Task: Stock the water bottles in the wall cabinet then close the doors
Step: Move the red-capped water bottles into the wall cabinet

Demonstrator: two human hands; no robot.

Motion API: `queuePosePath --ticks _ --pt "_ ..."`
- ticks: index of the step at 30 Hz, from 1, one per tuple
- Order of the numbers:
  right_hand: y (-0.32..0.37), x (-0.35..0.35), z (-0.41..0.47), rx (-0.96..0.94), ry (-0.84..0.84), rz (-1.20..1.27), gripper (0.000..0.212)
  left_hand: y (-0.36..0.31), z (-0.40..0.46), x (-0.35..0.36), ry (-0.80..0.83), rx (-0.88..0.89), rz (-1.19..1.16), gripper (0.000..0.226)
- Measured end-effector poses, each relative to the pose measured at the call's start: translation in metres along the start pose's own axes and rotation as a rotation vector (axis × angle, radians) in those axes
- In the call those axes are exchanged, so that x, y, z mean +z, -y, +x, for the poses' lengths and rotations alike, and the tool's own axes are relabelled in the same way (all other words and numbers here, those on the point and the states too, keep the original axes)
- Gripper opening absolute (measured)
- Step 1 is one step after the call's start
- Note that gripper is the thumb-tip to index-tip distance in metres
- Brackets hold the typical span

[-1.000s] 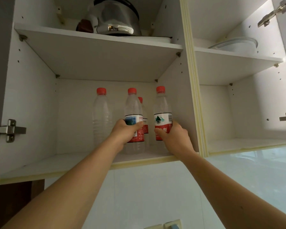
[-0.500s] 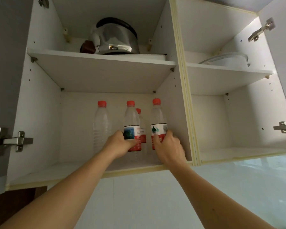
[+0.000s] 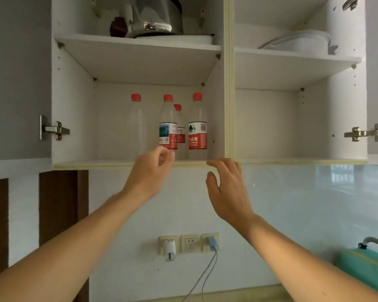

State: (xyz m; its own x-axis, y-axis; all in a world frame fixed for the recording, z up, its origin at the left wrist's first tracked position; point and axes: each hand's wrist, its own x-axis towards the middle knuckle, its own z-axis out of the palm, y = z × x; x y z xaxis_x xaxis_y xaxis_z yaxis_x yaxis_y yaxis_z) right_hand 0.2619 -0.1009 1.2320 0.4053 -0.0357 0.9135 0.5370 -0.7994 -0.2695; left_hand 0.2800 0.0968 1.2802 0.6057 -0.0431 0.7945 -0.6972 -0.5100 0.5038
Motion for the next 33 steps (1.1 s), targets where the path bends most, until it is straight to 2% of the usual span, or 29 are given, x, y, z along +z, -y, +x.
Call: queuePosePath --ticks 5,11,13,16,23,27,33 --pt "0.004 -0.017 -0.069 0.17 0.106 0.162 0.03 -0.012 -0.076 0.024 0.075 -0.113 0.017 0.025" --pt "-0.006 -0.043 -0.157 0.159 0.244 0.075 0.023 -0.013 -0.163 0.064 0.185 -0.322 -0.07 0.032" --pt "-0.005 -0.052 -0.187 0.219 0.261 0.105 0.029 -0.007 -0.194 0.077 0.21 -0.338 -0.08 0.035" --pt "0.0 -0.064 -0.241 0.423 0.295 0.259 0.042 0.003 -0.248 0.091 0.232 -0.408 -0.126 0.039" --pt "0.002 -0.088 -0.402 0.812 0.362 0.414 0.047 0.026 -0.415 0.124 0.32 -0.658 -0.319 0.041" --pt "-0.011 -0.107 -0.513 1.039 0.422 0.368 0.049 0.034 -0.524 0.151 0.419 -0.81 -0.421 0.04" --pt "-0.052 -0.132 -0.668 1.338 0.533 0.256 0.034 0.056 -0.669 0.206 0.552 -0.977 -0.433 0.036"
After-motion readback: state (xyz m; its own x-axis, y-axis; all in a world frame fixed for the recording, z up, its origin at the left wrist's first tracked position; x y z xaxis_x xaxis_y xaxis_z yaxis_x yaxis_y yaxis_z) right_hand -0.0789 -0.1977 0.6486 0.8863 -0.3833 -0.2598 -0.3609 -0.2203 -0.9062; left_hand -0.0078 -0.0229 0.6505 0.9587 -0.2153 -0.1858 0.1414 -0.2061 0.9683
